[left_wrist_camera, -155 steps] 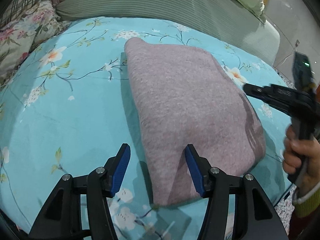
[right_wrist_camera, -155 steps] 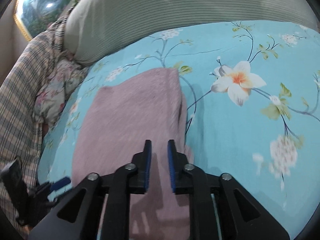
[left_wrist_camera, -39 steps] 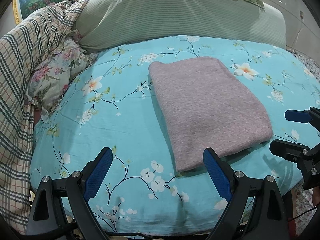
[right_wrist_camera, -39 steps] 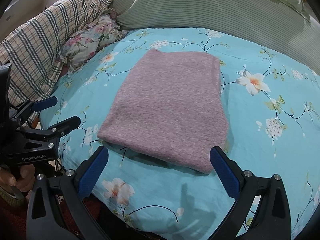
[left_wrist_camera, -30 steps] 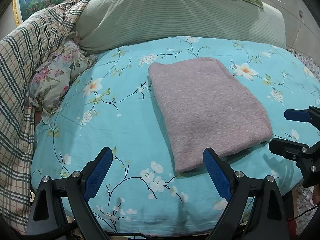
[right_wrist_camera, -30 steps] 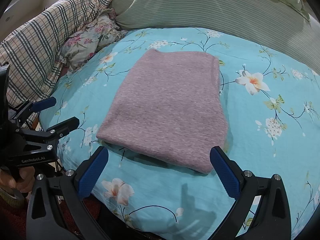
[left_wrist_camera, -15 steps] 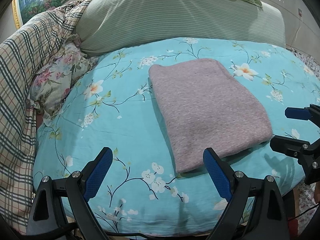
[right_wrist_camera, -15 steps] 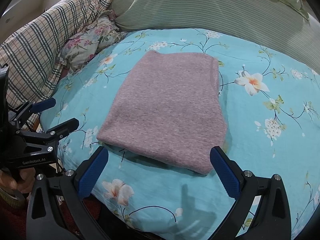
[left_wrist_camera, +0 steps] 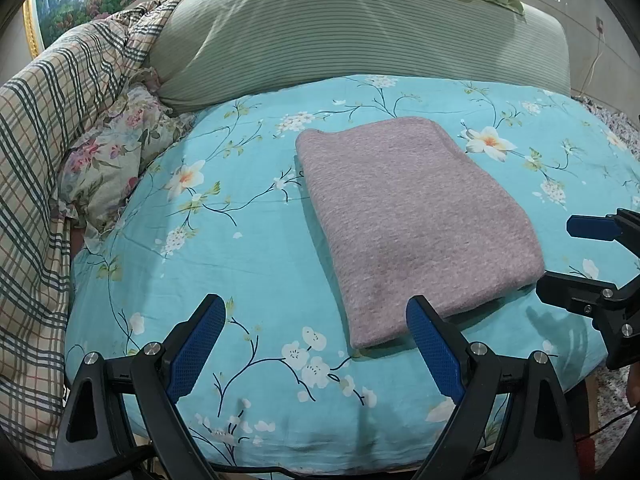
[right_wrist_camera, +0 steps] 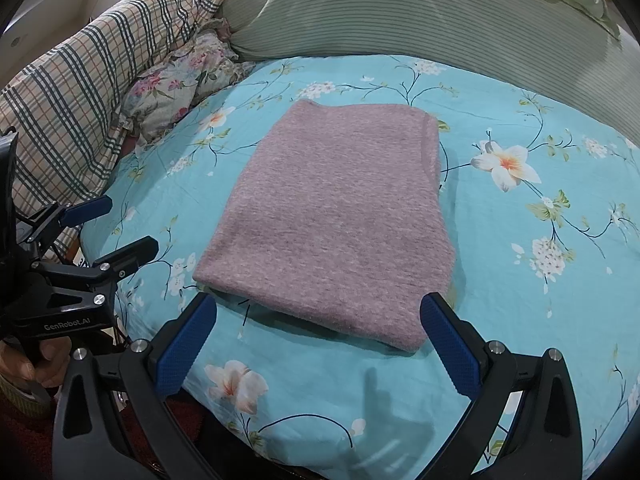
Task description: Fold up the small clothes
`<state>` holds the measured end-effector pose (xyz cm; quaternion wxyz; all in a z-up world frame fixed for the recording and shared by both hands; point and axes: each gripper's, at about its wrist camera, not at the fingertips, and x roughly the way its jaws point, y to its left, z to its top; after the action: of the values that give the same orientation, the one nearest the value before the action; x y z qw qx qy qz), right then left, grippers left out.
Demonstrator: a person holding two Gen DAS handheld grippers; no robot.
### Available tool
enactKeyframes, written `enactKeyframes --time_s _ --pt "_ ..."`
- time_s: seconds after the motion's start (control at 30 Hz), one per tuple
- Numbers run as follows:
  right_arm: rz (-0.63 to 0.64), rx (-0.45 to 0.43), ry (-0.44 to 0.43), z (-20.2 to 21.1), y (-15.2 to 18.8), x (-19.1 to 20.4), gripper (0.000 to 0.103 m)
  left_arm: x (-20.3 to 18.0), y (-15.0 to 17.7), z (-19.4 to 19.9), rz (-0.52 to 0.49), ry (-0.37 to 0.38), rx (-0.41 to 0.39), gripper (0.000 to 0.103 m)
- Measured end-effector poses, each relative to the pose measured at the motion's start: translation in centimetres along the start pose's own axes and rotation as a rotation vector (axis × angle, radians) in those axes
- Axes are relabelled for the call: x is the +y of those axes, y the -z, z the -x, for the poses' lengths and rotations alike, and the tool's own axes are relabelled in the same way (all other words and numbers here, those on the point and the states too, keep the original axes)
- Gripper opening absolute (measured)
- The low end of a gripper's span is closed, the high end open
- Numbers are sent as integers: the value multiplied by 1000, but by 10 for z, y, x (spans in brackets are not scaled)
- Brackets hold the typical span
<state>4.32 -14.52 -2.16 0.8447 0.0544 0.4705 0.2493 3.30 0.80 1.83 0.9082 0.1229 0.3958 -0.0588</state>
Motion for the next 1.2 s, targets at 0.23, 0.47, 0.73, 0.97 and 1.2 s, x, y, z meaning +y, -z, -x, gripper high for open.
enactKeyframes --time_s 0.23,0.47,0.73,0.97,1.2 --pt "2 0 -1 0 0 -2 102 0 0 0 0 -1 1 92" --pt "-1 -1 -2 -1 -1 -1 102 0 -1 -1 -2 -2 0 92" --pt "0 -1 -3 -1 -2 -1 102 1 -1 -2 -3 -1 0 92" --pt "-1 -1 -4 -1 -2 -1 102 1 -1 -2 -3 -2 0 92" --pt "-2 -1 -4 -1 -2 -1 102 2 -2 -4 -5 0 0 92"
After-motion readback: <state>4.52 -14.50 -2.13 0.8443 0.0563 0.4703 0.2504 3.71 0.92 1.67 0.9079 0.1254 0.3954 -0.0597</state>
